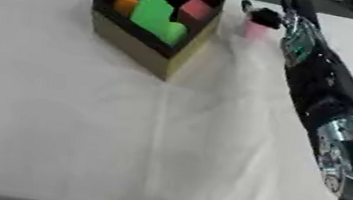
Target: Pick up objects on the table and place them in the box.
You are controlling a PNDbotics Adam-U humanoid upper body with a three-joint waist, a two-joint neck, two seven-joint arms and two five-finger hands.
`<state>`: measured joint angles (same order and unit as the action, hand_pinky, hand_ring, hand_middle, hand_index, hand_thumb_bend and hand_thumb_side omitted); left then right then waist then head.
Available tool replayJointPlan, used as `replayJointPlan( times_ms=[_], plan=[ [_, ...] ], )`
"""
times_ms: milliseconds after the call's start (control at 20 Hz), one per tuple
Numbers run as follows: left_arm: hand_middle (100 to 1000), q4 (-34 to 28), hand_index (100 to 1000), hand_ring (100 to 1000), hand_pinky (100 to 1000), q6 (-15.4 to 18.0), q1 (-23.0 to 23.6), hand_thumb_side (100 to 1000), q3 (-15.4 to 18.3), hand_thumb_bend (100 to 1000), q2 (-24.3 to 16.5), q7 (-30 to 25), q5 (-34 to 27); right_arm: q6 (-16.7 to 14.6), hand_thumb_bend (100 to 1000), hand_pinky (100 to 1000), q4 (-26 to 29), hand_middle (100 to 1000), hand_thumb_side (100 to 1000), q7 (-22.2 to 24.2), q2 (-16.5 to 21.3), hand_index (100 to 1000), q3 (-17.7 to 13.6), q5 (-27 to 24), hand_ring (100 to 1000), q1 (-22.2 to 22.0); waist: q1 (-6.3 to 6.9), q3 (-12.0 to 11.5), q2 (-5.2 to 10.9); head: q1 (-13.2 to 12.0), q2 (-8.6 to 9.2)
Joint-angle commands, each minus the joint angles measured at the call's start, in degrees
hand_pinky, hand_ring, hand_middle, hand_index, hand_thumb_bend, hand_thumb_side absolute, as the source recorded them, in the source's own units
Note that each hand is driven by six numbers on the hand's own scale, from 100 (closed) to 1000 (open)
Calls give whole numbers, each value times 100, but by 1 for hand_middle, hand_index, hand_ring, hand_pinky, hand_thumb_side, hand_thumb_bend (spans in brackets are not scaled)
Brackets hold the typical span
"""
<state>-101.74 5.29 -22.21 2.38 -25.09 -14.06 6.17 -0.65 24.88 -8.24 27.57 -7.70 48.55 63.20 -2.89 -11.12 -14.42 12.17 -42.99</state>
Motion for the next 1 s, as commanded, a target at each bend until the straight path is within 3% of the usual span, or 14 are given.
replayJointPlan(
  times_ms=[50, 1000],
  plan=[
    [592, -61, 777, 676, 829, 9, -70, 682, 63, 341, -70, -14, -26, 26, 484, 754, 17, 892, 592, -38, 139, 977, 20, 45, 823, 81, 70, -11, 2, 19, 66],
    [590, -52, 777, 674, 830, 16, -74, 685, 65, 342, -37, -40, -34, 356, 432, 705, -339, 828, 566, -256, 40, 965, 66, -2, 772, -68, 113, -43, -32, 53, 38]
  ],
)
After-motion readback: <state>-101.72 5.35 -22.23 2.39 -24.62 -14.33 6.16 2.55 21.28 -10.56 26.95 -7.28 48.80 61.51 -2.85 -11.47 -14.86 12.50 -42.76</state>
